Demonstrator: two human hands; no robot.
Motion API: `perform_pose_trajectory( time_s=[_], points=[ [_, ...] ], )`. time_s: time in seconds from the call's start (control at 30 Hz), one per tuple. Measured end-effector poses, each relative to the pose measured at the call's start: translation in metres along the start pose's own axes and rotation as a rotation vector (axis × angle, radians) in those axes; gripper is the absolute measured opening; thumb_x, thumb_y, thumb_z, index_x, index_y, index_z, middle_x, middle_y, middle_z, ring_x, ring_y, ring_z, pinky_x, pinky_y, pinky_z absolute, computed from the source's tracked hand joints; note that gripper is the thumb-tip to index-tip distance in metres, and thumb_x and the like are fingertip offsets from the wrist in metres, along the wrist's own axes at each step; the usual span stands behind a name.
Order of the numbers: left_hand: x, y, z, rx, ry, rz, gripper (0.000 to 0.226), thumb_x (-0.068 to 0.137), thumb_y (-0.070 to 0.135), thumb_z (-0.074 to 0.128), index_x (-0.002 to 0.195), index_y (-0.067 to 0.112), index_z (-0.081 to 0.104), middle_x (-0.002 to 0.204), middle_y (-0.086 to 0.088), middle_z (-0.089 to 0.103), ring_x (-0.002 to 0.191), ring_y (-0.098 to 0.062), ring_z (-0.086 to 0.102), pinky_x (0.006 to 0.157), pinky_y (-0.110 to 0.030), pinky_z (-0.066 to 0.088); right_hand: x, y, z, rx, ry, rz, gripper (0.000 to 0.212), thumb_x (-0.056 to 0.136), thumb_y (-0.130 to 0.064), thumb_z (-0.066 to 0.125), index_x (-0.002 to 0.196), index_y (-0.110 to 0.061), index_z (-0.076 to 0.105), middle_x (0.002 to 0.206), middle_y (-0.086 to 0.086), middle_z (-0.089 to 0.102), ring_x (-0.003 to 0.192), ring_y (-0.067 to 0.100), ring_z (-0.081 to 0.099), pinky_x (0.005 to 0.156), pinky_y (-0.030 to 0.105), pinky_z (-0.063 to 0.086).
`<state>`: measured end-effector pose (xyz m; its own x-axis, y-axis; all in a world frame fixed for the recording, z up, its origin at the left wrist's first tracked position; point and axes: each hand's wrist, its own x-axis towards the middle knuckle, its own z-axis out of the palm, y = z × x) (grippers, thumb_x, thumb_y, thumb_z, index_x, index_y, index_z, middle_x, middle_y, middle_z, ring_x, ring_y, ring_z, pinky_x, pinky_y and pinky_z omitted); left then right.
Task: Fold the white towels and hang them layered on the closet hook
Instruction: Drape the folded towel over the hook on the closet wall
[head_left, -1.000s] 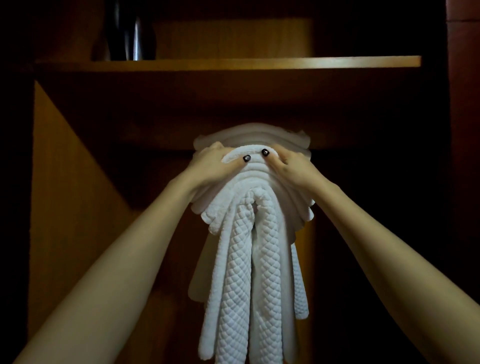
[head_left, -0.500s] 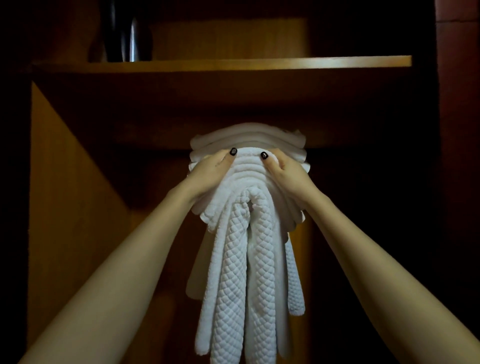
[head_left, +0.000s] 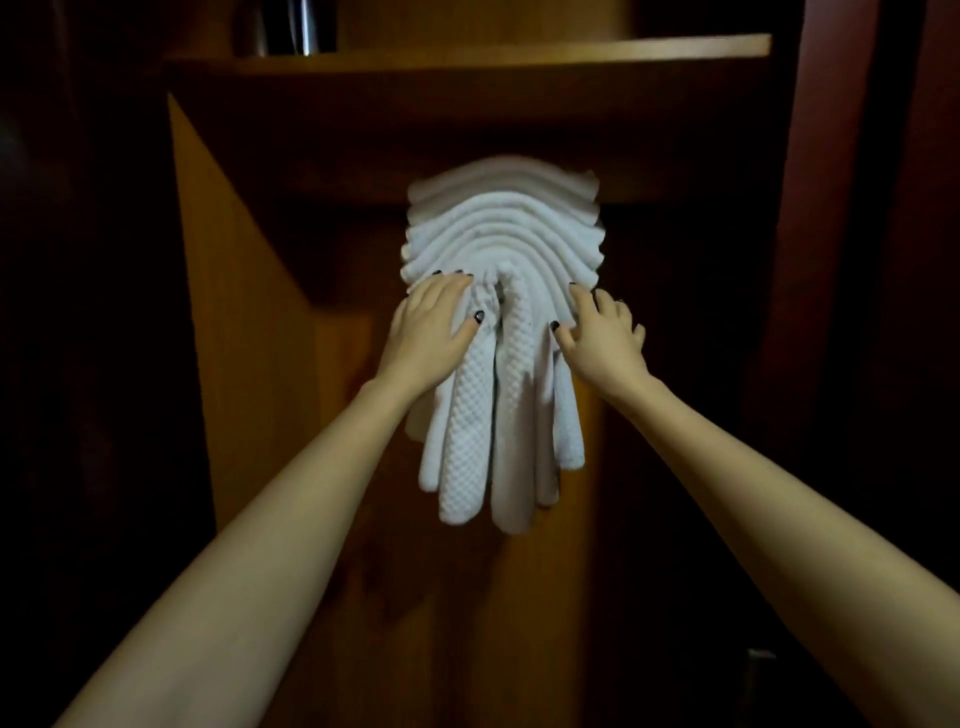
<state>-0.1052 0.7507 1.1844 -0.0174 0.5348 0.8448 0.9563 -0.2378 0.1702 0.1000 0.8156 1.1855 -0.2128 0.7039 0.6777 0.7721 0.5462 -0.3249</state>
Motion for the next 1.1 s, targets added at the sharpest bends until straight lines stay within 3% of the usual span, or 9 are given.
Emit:
perform_pose_trajectory(
  time_s=[0.1, 0.23, 0.47, 0.73, 0.93, 1.1],
  points=[
    [-0.059, 0.007, 0.006, 0.068, -0.181, -0.044, 0.054, 0.099, 0.040, 0.046, 0.150, 0.022, 0.034, 0.157, 0.001, 0.031, 0.148, -0.020, 0.016, 0.119, -0.045, 0.015, -0.054, 0.008, 0.011, -0.006, -0.083, -0.002, 0.056, 0.101, -0.037, 0.044, 0.152, -0.019, 0.026, 0.155, 0.013, 0.028, 0.142, 0.036, 0.023, 0.113, 0.062, 0.021],
    [-0.140, 0.013, 0.011, 0.098, -0.298, -0.192, 0.055, 0.099, 0.039, 0.043, 0.151, 0.024, 0.031, 0.158, 0.004, 0.030, 0.148, -0.019, 0.014, 0.117, -0.043, 0.012, -0.125, 0.013, 0.038, -0.016, -0.293, -0.003, 0.059, 0.101, -0.037, 0.043, 0.154, -0.019, 0.023, 0.159, 0.016, 0.021, 0.145, 0.036, 0.018, 0.114, 0.055, 0.023],
    [-0.297, 0.015, 0.015, 0.163, -0.549, -0.461, 0.054, 0.101, 0.040, 0.038, 0.152, 0.028, 0.026, 0.160, 0.004, 0.024, 0.149, -0.019, 0.009, 0.119, -0.053, 0.010, -0.245, 0.012, 0.101, 0.043, -0.625, -0.001, 0.057, 0.102, -0.036, 0.043, 0.154, -0.021, 0.023, 0.160, 0.015, 0.019, 0.147, 0.037, 0.014, 0.116, 0.056, 0.020],
    [-0.501, 0.068, 0.016, 0.040, -0.614, -0.957, 0.053, 0.102, 0.037, 0.040, 0.153, 0.027, 0.026, 0.160, 0.004, 0.023, 0.149, -0.019, 0.009, 0.118, -0.053, 0.012, -0.398, 0.032, 0.151, 0.064, -1.067, -0.014, 0.059, 0.103, -0.037, 0.041, 0.155, -0.020, 0.019, 0.160, 0.016, 0.019, 0.146, 0.038, 0.017, 0.116, 0.055, 0.022],
    [-0.626, 0.113, -0.020, 0.196, -0.618, -1.204, 0.053, 0.100, 0.035, 0.044, 0.150, 0.025, 0.031, 0.157, 0.005, 0.031, 0.147, -0.019, 0.016, 0.117, -0.049, 0.017, -0.501, 0.011, 0.174, 0.097, -1.345, -0.181, 0.057, 0.103, -0.034, 0.042, 0.154, -0.018, 0.022, 0.157, 0.016, 0.024, 0.142, 0.039, 0.024, 0.114, 0.055, 0.026],
    [-0.698, 0.137, -0.065, 0.316, -0.617, -1.381, 0.055, 0.102, 0.041, 0.042, 0.153, 0.026, 0.026, 0.159, 0.004, 0.026, 0.149, -0.018, 0.011, 0.116, -0.054, 0.014, -0.574, -0.042, 0.175, 0.177, -1.447, -0.334, 0.055, 0.102, -0.032, 0.044, 0.152, -0.016, 0.028, 0.152, 0.018, 0.033, 0.138, 0.038, 0.032, 0.111, 0.052, 0.032]
  ],
)
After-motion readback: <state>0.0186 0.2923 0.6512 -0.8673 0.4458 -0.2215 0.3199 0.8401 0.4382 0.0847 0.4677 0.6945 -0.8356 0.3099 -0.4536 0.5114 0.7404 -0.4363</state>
